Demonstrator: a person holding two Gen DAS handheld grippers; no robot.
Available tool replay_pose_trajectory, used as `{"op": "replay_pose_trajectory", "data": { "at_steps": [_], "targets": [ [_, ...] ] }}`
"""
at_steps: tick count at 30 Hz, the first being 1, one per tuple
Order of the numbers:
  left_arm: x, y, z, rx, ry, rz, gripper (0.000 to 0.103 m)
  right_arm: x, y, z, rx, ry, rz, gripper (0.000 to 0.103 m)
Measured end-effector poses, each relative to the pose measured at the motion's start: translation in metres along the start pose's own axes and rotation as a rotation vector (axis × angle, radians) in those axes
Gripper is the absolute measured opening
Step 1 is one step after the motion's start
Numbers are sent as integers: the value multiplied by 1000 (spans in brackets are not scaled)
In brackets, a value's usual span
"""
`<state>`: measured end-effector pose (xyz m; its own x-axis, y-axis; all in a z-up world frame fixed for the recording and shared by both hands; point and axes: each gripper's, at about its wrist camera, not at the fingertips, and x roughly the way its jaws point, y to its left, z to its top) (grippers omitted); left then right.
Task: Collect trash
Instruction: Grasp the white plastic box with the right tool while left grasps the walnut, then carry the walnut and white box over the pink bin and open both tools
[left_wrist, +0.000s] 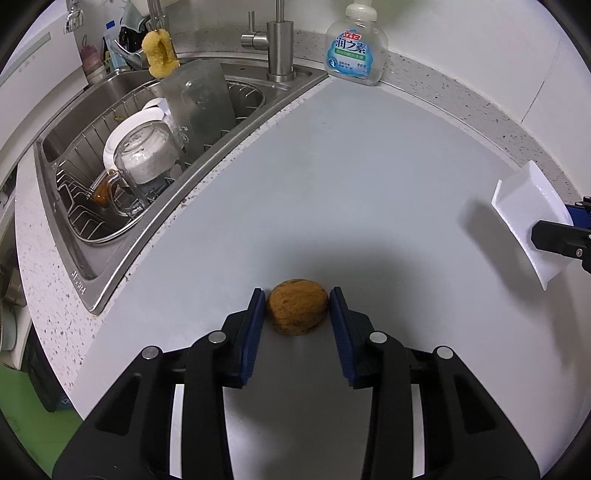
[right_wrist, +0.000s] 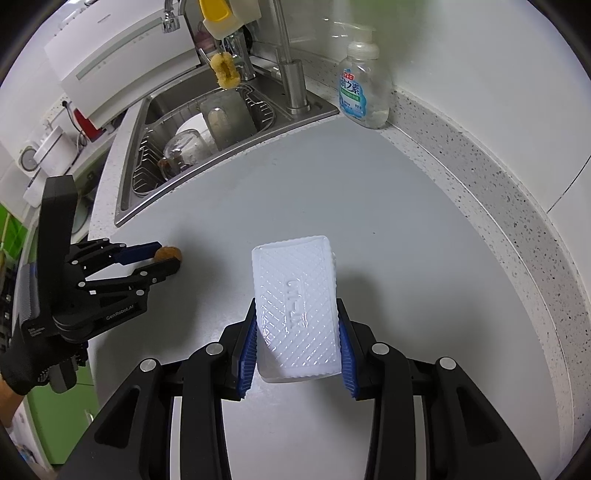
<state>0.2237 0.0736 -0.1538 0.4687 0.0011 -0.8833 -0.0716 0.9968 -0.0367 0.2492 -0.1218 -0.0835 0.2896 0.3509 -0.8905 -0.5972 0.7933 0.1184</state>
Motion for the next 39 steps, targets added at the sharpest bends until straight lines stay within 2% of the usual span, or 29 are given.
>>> {"op": "replay_pose_trajectory", "data": {
  "at_steps": [9, 14, 21, 26, 30, 39],
  "targets": [
    [-15, 2, -5, -20, -1, -18, 36, -9, 9, 0, -12, -16, 7, 36],
    [-38, 5, -15, -40, -12, -44, 36, -16, 22, -5, -29, -28, 14, 37],
    [-83, 15, -39, -68, -45, -38, 36, -33, 55, -13, -70, -55, 43, 36],
    [-126, 46, -74, -117, -79, 0, 36, -42, 100, -20, -125, -76, 95, 36],
    [-151, 76, -106, -170, -88, 37, 36, -41, 155, -31, -198, -76, 156, 37],
    [-187, 164, -220, -362, -69, 123, 36, -13, 281, -58, -350, -15, 293, 36]
  ]
}}
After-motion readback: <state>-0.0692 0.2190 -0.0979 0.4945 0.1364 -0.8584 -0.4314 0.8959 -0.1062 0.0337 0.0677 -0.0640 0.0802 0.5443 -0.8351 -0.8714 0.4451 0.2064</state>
